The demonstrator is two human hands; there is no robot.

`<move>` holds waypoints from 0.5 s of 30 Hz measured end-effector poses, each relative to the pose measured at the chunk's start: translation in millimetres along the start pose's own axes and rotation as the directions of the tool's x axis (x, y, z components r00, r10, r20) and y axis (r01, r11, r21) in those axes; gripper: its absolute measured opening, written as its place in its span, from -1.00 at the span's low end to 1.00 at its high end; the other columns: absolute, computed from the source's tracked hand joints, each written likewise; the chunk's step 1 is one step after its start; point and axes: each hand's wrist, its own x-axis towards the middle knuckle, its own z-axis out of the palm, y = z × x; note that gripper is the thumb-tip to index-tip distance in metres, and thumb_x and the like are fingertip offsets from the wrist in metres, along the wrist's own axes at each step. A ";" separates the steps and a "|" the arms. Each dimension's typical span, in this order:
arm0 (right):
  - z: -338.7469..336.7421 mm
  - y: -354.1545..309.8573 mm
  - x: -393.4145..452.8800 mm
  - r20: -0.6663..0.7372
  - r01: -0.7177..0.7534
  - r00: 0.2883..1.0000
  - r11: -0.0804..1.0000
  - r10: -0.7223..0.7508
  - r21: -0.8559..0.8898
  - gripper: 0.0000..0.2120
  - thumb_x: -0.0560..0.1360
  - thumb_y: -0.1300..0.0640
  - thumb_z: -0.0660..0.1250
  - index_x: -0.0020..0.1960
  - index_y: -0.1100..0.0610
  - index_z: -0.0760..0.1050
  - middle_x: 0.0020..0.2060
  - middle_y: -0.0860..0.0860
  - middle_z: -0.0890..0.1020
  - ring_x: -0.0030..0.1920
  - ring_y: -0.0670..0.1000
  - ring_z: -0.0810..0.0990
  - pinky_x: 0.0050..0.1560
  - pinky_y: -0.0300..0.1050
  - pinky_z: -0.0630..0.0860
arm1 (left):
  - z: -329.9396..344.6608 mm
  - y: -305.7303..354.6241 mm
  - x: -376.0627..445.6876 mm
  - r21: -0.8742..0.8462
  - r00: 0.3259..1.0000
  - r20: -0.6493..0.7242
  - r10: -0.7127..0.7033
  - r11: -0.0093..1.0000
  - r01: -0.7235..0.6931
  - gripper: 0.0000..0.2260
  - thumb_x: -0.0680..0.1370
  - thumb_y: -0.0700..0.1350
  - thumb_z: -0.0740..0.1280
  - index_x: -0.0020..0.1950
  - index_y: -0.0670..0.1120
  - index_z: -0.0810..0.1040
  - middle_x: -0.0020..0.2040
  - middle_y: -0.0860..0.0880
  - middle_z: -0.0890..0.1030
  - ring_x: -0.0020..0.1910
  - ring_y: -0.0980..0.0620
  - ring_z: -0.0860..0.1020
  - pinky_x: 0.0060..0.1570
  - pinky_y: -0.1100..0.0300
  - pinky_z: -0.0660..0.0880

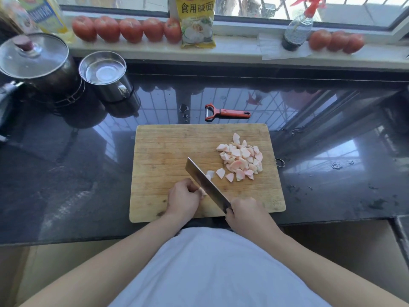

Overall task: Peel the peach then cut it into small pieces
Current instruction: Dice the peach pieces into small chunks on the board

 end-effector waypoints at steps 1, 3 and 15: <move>0.9 -0.1 -0.1 0.010 -0.002 1.000 1.000 0.002 -0.007 -0.78 0.63 0.10 0.18 -0.02 0.19 0.54 -0.17 0.14 0.61 -0.15 0.17 0.58 -0.14 0.01 0.55 | 0.0 0.5 -0.4 0.003 1.000 -0.002 0.000 1.000 0.000 -0.88 0.52 -0.16 0.43 -0.22 -0.07 0.62 -0.24 0.01 0.69 -0.18 0.03 0.59 -0.30 0.17 0.35; 1.9 0.7 0.0 0.022 -0.008 1.000 1.000 0.008 -0.019 -0.78 0.63 0.10 0.18 0.00 0.18 0.55 -0.18 0.13 0.59 -0.16 0.15 0.56 -0.15 0.00 0.52 | 0.3 1.0 -0.5 0.005 1.000 -0.002 0.001 1.000 -0.001 -0.89 0.52 -0.15 0.43 -0.22 -0.07 0.62 -0.25 0.02 0.69 -0.17 0.03 0.60 -0.30 0.17 0.35; 5.8 -19.8 22.0 -0.070 0.006 0.998 0.996 0.000 0.086 -0.82 0.65 0.13 0.14 -0.04 0.11 0.49 -0.16 0.11 0.61 -0.17 0.17 0.58 -0.18 0.01 0.57 | -0.5 -3.9 0.2 0.012 0.997 0.000 0.072 0.997 -0.072 -0.87 0.57 -0.19 0.42 -0.18 -0.06 0.64 -0.19 0.06 0.67 -0.15 0.11 0.57 -0.27 0.26 0.38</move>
